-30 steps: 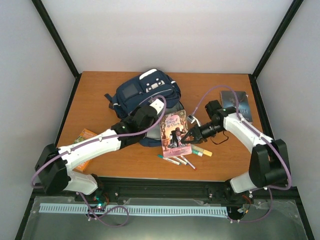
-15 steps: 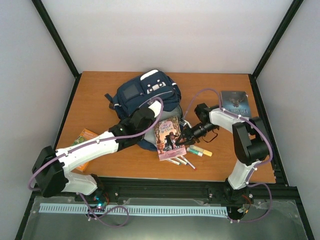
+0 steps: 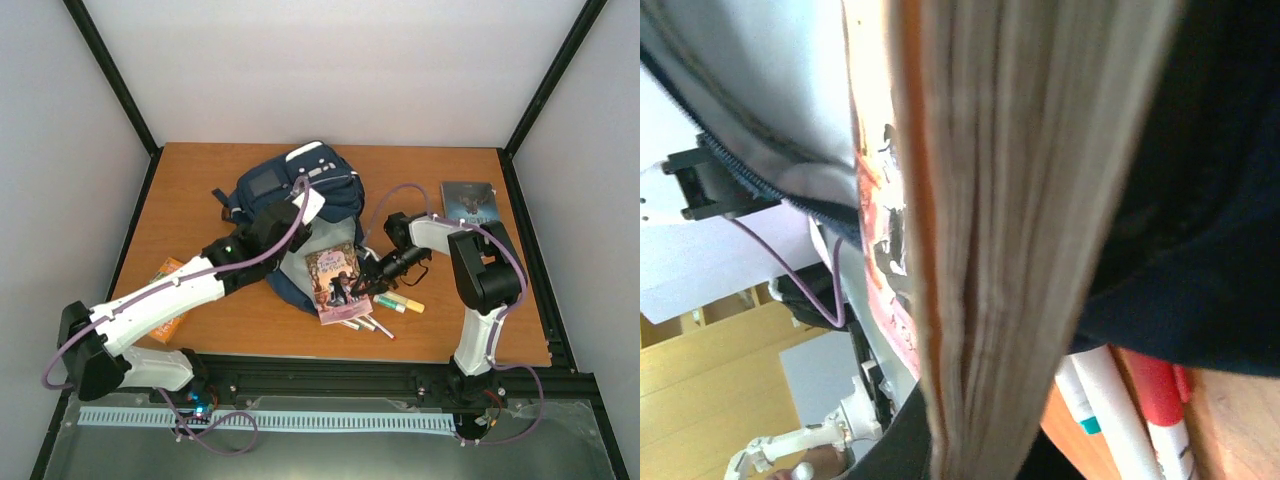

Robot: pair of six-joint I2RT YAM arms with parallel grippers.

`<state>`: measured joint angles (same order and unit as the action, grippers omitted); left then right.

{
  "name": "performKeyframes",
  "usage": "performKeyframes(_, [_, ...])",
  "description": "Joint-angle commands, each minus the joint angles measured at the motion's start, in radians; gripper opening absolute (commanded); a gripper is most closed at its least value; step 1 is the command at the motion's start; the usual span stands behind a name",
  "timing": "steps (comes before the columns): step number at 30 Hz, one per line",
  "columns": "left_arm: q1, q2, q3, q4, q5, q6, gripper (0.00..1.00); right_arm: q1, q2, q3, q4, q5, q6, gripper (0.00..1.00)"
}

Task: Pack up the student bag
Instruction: Place the book in the student bag.

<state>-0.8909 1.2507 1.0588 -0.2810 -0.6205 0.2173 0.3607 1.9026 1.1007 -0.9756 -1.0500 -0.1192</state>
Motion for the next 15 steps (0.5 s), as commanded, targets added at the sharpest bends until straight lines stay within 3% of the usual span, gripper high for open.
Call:
performKeyframes(1, [0.002,0.025,0.309,-0.051,0.001,-0.064,0.01,0.008,0.025,0.014,0.010,0.121,0.001,0.03])
performKeyframes(10, [0.090,0.098,0.498,-0.196,0.083,-0.025,0.01,0.007,0.051,0.072,-0.018,0.167,-0.028,0.03])
performKeyframes(15, [0.122,0.110,0.409,-0.176,0.149,-0.045,0.01,0.007,0.041,0.141,-0.064,0.071,-0.082,0.03])
